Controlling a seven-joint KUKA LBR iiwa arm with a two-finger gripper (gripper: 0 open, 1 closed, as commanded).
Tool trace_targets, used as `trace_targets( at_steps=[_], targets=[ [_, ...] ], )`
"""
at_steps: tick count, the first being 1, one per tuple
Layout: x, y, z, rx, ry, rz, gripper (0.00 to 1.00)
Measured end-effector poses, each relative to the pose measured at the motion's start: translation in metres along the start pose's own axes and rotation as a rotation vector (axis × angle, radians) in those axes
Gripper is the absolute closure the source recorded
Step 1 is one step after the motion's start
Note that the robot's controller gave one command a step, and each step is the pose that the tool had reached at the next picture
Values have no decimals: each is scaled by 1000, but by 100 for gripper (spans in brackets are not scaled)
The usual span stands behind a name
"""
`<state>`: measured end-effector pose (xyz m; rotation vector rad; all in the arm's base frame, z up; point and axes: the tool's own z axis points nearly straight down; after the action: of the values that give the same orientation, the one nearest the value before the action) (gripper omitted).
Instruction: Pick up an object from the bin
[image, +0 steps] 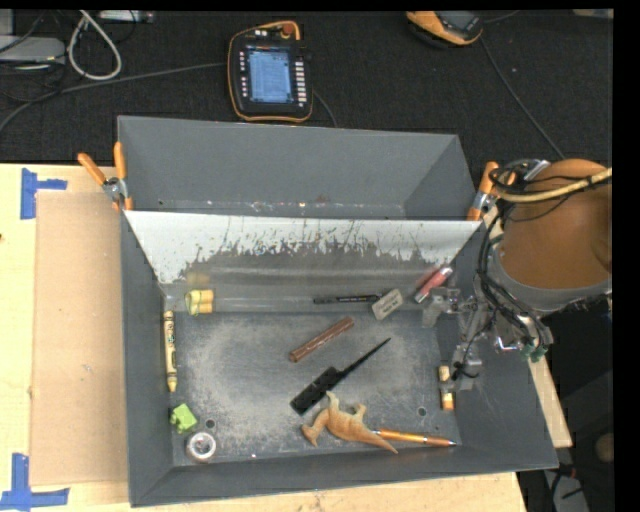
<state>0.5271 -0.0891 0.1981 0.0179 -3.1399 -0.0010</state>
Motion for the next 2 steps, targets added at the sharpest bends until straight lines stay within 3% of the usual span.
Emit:
trace_targets(
  at_steps=[1,2],
  targets=[
    [1,-45,69,0,-1,-146,0],
    [-19,43,61,-1,-5,-271,0]
  ],
)
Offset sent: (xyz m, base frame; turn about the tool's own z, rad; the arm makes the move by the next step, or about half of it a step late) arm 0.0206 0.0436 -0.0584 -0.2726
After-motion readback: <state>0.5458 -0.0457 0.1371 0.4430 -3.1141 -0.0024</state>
